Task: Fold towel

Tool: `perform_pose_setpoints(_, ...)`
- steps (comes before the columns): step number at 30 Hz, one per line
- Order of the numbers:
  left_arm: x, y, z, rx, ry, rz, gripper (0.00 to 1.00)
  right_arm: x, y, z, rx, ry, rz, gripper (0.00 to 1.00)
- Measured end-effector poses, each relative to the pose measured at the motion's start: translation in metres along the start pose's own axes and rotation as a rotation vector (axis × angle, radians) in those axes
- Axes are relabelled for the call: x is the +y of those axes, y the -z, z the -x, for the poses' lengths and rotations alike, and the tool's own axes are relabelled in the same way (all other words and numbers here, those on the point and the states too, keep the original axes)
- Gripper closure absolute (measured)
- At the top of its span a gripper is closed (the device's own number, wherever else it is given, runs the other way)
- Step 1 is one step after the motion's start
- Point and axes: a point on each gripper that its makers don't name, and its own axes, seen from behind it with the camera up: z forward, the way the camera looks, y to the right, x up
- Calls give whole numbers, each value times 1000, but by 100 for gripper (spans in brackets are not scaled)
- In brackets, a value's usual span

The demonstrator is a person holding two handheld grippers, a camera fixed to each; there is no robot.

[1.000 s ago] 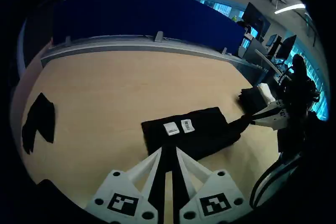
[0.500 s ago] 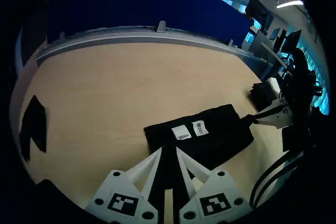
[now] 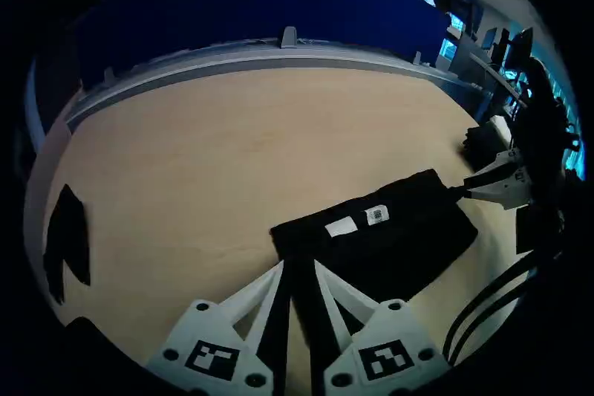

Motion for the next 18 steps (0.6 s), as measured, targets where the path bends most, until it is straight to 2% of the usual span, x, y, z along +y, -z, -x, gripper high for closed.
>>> perform_pose_setpoints(8, -11, -2, -6, 5, 15, -22, 63, 12, -6, -5, 24, 22, 63, 45)
perform_pose_setpoints(12, -18, 0, -7, 6, 24, -35, 59, 18, -7, -12, 47, 22, 92, 44)
perform_pose_setpoints(14, -20, 4, -7, 9, 26, -39, 53, 20, -6, -16, 59, 12, 100, 42)
perform_pose_setpoints(16, -22, 7, -6, 12, 28, -42, 48, 21, -4, -20, 72, 2, 103, 35)
perform_pose_setpoints(18, -24, 11, -5, 15, 31, -44, 34, 21, -2, -22, 83, -8, 104, 22)
